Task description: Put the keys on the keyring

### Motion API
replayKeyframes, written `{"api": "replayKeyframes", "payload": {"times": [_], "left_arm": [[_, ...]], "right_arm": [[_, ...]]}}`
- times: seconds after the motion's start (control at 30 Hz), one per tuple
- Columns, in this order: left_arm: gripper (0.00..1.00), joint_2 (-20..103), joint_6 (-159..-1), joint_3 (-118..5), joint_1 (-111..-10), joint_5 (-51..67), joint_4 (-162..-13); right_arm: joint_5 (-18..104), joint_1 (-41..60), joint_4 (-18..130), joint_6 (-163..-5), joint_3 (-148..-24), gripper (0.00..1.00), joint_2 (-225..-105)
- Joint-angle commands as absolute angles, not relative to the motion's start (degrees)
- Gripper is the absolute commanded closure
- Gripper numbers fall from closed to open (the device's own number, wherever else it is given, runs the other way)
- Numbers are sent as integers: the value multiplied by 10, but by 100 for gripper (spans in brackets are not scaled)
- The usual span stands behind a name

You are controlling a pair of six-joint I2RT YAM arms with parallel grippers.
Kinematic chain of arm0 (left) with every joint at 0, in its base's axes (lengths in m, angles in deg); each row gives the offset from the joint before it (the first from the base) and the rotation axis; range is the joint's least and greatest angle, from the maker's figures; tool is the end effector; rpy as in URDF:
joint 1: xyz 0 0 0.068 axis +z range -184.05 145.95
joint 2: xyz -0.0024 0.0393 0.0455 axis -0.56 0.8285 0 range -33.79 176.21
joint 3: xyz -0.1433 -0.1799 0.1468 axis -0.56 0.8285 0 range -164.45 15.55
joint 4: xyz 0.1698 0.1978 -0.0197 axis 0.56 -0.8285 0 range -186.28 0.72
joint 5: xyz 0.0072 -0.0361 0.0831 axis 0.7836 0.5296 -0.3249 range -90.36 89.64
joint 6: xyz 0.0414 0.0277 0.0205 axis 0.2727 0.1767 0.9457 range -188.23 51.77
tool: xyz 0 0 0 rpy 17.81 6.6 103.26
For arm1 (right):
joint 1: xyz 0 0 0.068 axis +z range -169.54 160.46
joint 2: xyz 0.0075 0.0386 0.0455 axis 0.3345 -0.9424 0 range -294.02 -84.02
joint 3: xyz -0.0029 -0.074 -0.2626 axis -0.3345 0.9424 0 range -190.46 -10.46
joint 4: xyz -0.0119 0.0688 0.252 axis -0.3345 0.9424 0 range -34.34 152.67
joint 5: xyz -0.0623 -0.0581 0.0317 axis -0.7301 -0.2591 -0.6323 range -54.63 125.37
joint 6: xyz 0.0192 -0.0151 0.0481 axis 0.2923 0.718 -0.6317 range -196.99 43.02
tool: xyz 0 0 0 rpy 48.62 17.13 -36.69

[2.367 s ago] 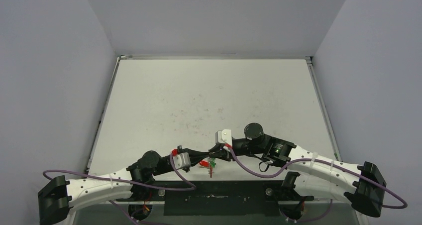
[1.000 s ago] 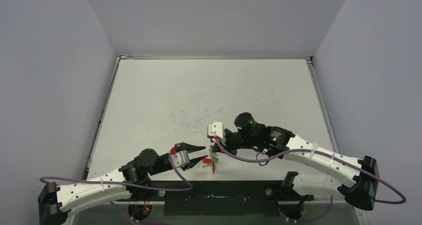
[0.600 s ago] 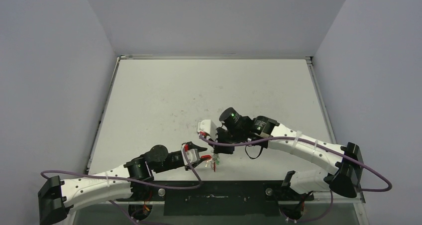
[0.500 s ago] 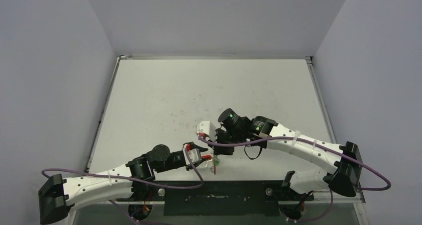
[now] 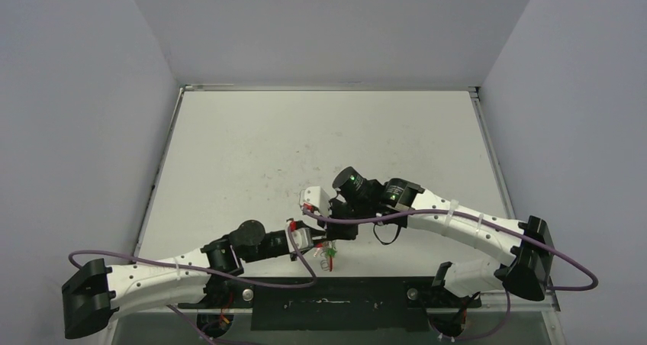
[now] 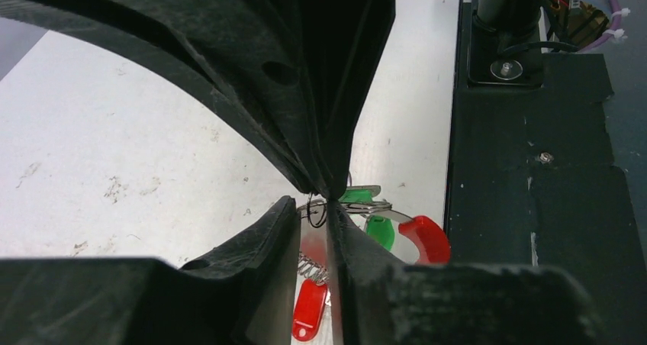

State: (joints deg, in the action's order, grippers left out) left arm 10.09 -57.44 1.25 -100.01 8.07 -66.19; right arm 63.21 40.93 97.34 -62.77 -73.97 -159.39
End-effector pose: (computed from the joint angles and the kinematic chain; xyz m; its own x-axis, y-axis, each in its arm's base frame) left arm 0.0688 -0.1672 0.2154 0.1350 0.1519 -0.9791 0.9543 0.2460 0.1697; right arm 0.1177 0.2414 0.2925 -0.1618 -0.7262 -0.6682 -0.9758 0.0165 0.2183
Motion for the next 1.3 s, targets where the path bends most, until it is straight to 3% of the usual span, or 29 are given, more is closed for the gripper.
{"api": "replayKeyframes", "payload": {"times": [0.0, 0.1, 0.2, 0.3, 0.37, 0.47, 0.57, 0.83, 1.0, 1.13, 1.27], "left_arm": [[87, 109, -579, 2, -1004, 103, -614], [100, 112, -577, -2, -1003, 105, -624], [100, 110, -576, -4, -1003, 107, -632], [100, 103, -579, 2, -1003, 107, -627], [100, 96, -585, 10, -1003, 102, -614], [100, 82, -596, 30, -1003, 91, -573], [100, 72, -607, 51, -1003, 85, -529], [100, 60, -622, 95, -1003, 92, -418], [100, 50, -624, 102, -1003, 100, -404], [100, 43, -625, 101, -1003, 102, -408], [100, 37, -626, 102, -1003, 99, -416]], "right_arm": [[642, 414, 946, -636, -762, 100, -1593], [635, 415, 944, -636, -762, 100, -1589], [623, 414, 933, -639, -757, 100, -1579], [596, 412, 911, -645, -741, 85, -1560], [583, 409, 892, -645, -725, 68, -1536], [592, 399, 863, -621, -693, 54, -1493], [618, 388, 811, -600, -644, 48, -1439], [723, 357, 659, -578, -519, 49, -1342], [758, 356, 626, -590, -507, 55, -1359], [764, 356, 605, -604, -505, 69, -1381], [770, 356, 594, -610, -507, 70, -1401]]}}
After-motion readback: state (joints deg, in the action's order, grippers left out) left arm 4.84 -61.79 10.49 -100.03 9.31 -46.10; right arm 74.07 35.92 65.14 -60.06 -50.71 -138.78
